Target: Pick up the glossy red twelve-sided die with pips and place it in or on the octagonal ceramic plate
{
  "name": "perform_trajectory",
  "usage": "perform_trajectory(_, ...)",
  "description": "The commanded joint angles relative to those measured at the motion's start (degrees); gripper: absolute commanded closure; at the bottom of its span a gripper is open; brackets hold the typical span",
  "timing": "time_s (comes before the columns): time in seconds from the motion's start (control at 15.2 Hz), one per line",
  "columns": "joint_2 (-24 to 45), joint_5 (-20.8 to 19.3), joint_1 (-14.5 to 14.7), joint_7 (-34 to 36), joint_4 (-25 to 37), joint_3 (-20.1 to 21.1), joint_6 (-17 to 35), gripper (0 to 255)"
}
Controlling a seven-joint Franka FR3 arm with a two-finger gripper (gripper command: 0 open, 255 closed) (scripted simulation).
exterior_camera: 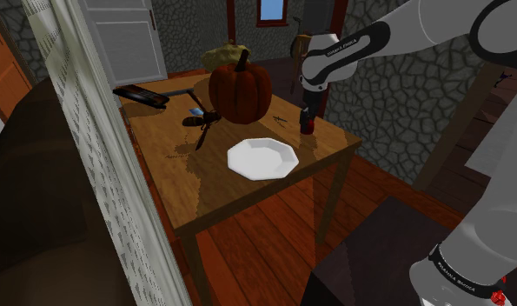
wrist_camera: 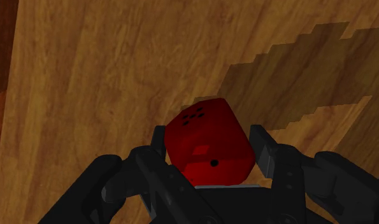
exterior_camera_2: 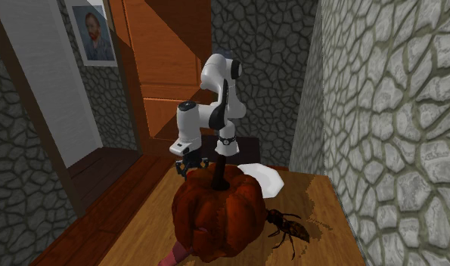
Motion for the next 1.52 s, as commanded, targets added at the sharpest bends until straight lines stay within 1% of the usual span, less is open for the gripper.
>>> perform_trajectory(0.0, 0.2, 0.0, 0.0, 0.0, -0.1, 0.0, 0.1, 255)
perform_trajectory(0.33, 0.2, 0.0, 0.0, 0.0, 0.0, 0.0, 0.0, 255)
perform_trajectory(1.39, -3.7, -0.5, 0.1, 0.4, 7.4, -0.1, -11.3, 255)
perform_trajectory(1.45, -3.8, -0.5, 0.1, 0.4, 7.5, -0.1, -11.4, 255)
